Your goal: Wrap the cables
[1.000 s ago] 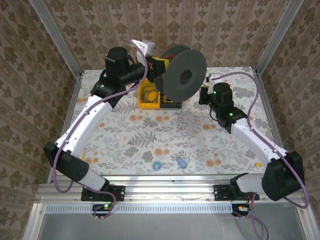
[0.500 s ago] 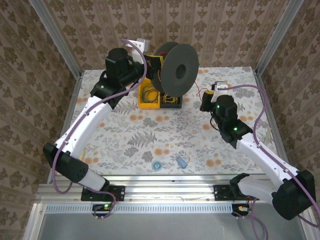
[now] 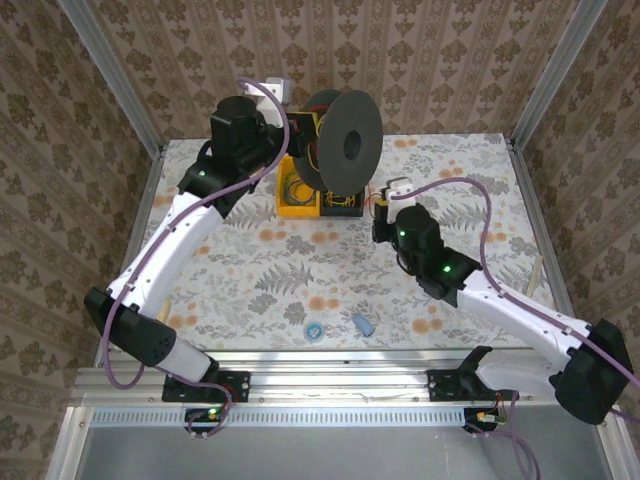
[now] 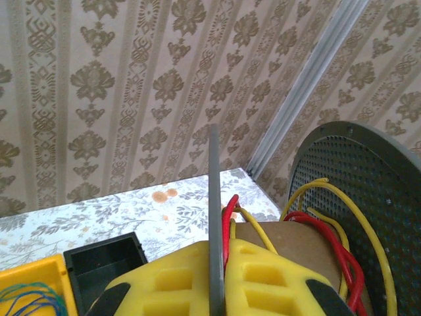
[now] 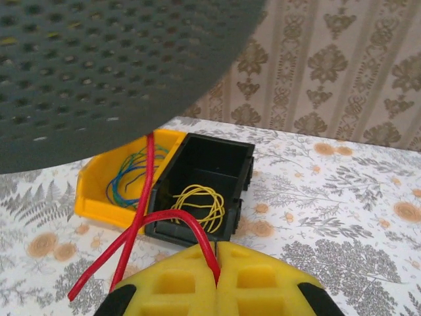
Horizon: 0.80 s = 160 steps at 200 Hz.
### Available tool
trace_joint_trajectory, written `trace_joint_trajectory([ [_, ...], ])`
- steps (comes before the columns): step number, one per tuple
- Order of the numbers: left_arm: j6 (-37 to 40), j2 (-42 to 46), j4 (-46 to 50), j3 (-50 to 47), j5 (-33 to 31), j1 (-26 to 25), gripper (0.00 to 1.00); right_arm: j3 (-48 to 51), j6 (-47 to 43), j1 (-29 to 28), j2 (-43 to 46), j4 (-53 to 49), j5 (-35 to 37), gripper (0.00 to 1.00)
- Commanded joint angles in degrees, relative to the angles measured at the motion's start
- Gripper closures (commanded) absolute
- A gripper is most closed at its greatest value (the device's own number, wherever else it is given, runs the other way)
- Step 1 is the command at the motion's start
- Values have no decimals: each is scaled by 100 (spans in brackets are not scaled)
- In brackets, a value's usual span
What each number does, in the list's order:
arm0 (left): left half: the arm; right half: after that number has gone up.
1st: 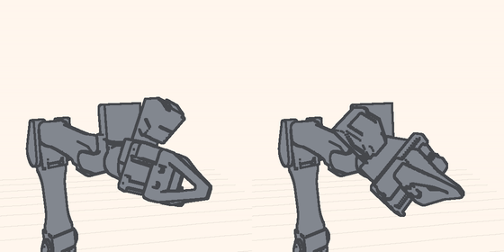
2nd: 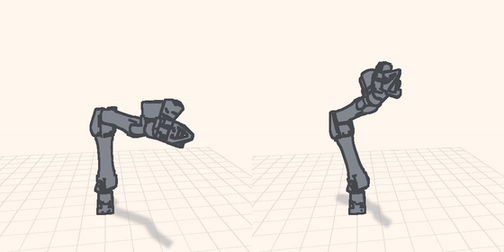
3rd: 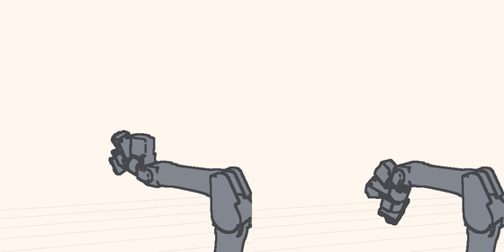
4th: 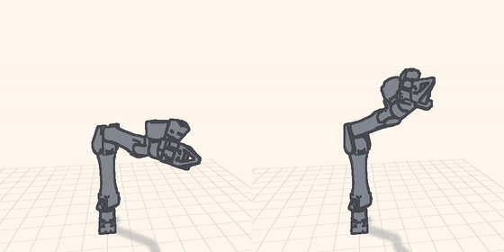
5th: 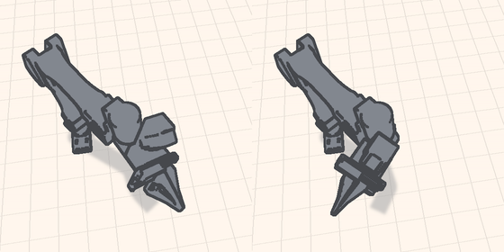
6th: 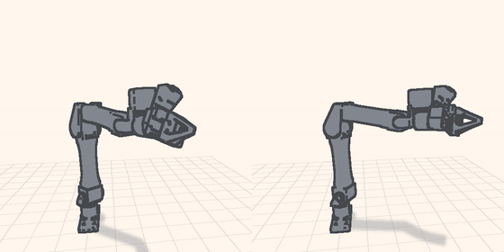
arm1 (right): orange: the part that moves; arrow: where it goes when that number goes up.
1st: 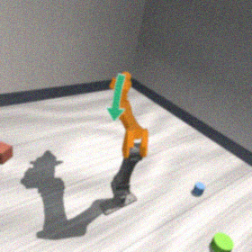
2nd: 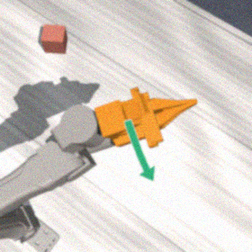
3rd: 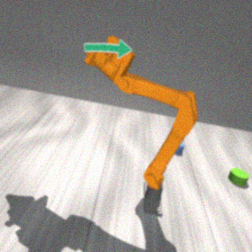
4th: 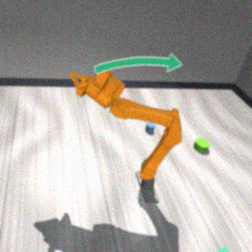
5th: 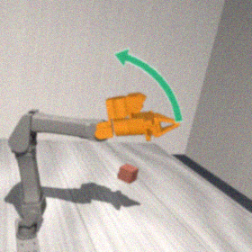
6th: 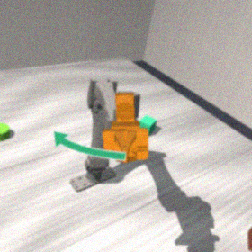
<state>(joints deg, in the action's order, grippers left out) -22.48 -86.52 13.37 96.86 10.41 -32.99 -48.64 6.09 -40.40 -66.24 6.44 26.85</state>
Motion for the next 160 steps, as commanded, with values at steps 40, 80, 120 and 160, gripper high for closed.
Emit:
trace_joint_trajectory([
  [40,-2,2,-410,518,-555,83,100,-794,-1202,-664,-610,20,138,100],
  [80,74,-144,-161,634,-550,82,100,-910,-1915,-932,-629,297,6,100],
  [120,157,-345,202,842,-476,83,100,-866,-2630,-960,-282,471,-1068,100],
  [160,193,-407,309,826,-452,83,100,-1144,-3060,-961,-158,177,-1210,100],
])
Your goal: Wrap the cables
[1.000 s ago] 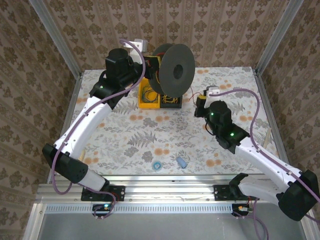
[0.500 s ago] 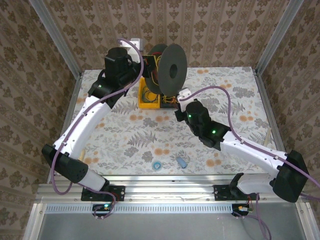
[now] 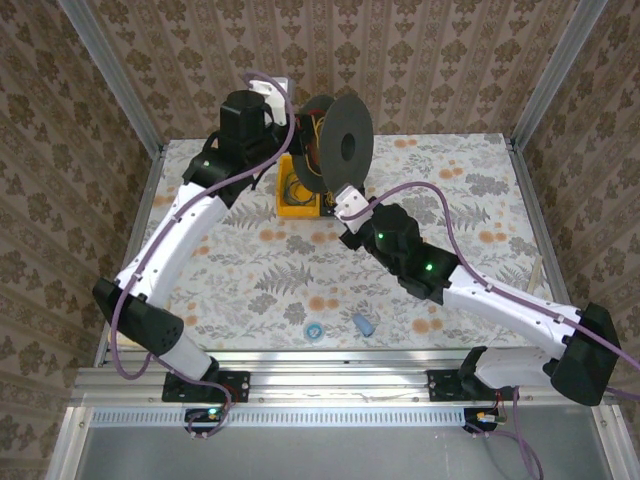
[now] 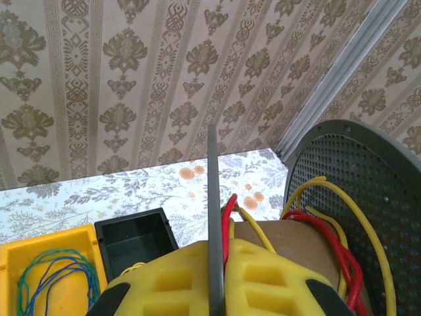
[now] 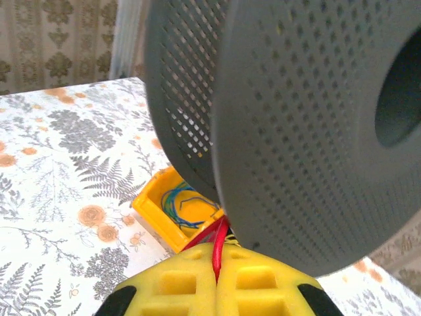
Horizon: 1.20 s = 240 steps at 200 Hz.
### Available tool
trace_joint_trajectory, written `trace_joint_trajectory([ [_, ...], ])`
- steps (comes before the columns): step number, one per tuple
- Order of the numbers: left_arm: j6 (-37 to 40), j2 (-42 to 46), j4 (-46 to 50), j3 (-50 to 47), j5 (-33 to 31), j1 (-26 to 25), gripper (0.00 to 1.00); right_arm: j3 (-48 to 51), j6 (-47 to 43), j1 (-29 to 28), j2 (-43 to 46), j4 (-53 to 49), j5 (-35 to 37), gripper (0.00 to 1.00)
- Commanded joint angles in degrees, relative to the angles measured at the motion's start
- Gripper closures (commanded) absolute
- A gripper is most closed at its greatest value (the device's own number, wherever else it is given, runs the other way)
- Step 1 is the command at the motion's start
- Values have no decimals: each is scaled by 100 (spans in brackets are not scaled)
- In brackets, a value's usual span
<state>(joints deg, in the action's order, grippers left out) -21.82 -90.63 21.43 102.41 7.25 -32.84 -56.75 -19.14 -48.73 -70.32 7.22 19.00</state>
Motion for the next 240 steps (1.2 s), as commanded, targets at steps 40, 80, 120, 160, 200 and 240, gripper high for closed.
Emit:
trace_joint_trajectory([
  [40,222,39,-392,270,-162,67,100,-301,-747,-119,413,194,-443,100],
  [80,225,-60,-218,335,-28,67,100,-509,-974,-110,363,321,-838,100],
  [120,248,-149,-52,380,55,33,100,-873,-1044,-26,185,401,-1311,100],
  [160,335,-328,154,566,161,-71,100,-1190,-1014,12,-109,445,-1706,100],
  [200,494,-511,433,742,164,-243,100,-1368,-1093,26,-289,691,-1742,100],
  [240,652,-760,783,1048,149,-443,100,-1820,-1412,101,-518,702,-1712,100],
])
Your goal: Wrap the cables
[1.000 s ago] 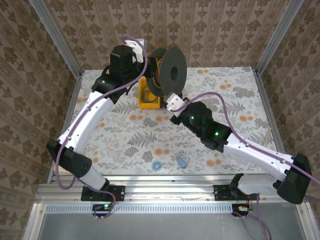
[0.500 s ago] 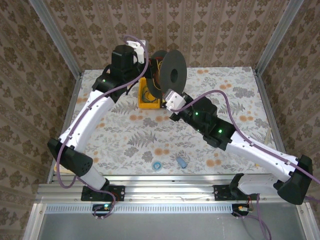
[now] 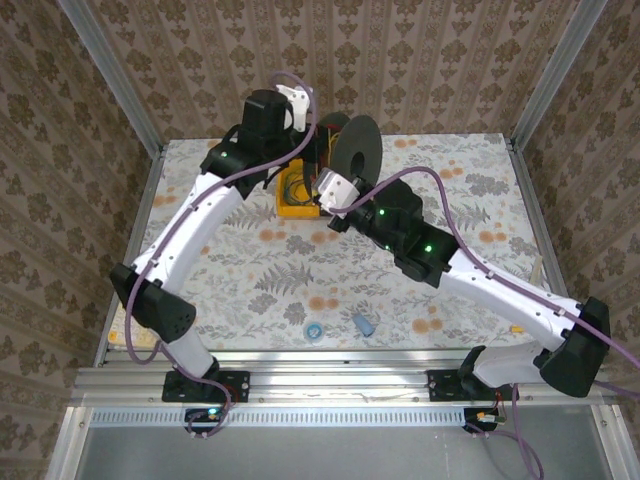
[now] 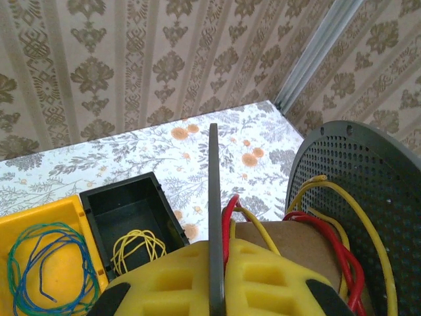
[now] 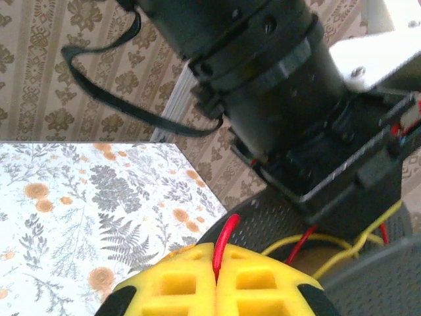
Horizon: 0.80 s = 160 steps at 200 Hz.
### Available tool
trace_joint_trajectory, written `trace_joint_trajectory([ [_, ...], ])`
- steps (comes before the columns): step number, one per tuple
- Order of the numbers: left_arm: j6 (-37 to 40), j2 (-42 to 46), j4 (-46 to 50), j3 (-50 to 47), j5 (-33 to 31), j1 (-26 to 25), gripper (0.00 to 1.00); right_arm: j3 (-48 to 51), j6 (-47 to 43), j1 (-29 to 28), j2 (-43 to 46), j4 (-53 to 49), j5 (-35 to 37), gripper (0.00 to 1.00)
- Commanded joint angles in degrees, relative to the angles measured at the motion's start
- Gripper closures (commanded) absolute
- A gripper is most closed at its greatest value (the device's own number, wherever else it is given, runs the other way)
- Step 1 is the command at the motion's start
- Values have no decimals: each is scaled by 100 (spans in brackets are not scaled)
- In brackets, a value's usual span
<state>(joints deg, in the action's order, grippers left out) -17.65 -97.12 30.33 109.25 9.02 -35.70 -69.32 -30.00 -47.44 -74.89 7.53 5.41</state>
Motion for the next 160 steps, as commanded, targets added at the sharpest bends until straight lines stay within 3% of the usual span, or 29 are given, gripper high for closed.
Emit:
trace_joint_trajectory([
  [1,244,-117,-97,379,-34,-161,100,-573,-333,-20,-70,671,-350,100],
  [50,490,-130,204,460,-135,-333,100,-616,-510,374,-40,811,-312,100],
  [118,708,59,444,255,-148,-445,100,-534,62,1391,210,913,-658,100],
  [160,823,38,657,314,-145,-533,100,-591,377,1697,225,800,-773,100],
])
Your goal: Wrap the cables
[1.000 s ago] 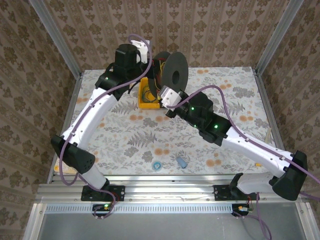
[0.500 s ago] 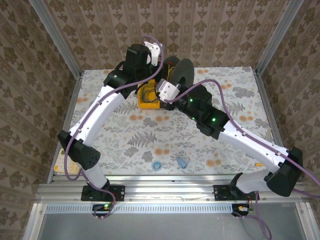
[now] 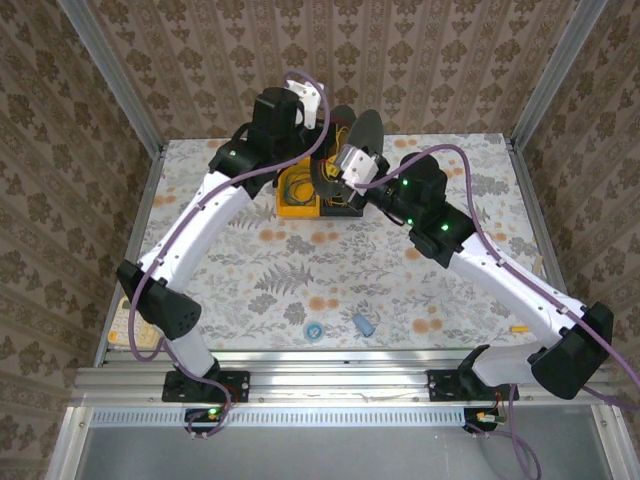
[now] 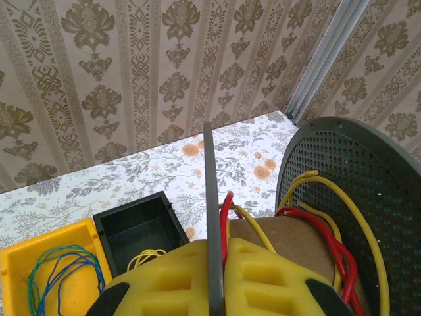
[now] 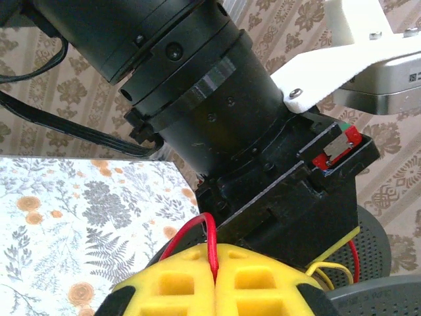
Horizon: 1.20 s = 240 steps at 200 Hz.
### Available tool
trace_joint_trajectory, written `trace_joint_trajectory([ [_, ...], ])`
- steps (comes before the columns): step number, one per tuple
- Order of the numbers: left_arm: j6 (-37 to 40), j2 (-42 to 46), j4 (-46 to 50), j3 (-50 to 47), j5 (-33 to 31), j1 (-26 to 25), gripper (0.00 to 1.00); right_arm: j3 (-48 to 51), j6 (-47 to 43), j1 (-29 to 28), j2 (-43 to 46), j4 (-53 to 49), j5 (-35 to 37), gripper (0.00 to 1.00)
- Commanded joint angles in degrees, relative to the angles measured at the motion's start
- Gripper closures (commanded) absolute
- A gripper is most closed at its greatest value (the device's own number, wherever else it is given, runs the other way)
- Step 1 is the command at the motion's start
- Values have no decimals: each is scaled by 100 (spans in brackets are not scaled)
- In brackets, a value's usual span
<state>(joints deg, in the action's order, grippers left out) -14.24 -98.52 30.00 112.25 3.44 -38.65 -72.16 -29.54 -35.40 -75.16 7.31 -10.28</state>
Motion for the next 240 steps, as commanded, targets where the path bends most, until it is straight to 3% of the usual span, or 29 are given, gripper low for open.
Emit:
trace_joint_trajectory([
  [1,483,176,695,20,412,-239,100,-305,347,508,252,817,799,100],
  [103,727,-18,1065,270,346,-419,100,-389,700,761,307,890,1306,100],
  [180,940,-36,1250,317,185,-576,100,-612,774,944,203,853,1395,94],
  [240,1149,-61,1435,365,70,-708,100,-795,773,1101,150,746,1456,78],
])
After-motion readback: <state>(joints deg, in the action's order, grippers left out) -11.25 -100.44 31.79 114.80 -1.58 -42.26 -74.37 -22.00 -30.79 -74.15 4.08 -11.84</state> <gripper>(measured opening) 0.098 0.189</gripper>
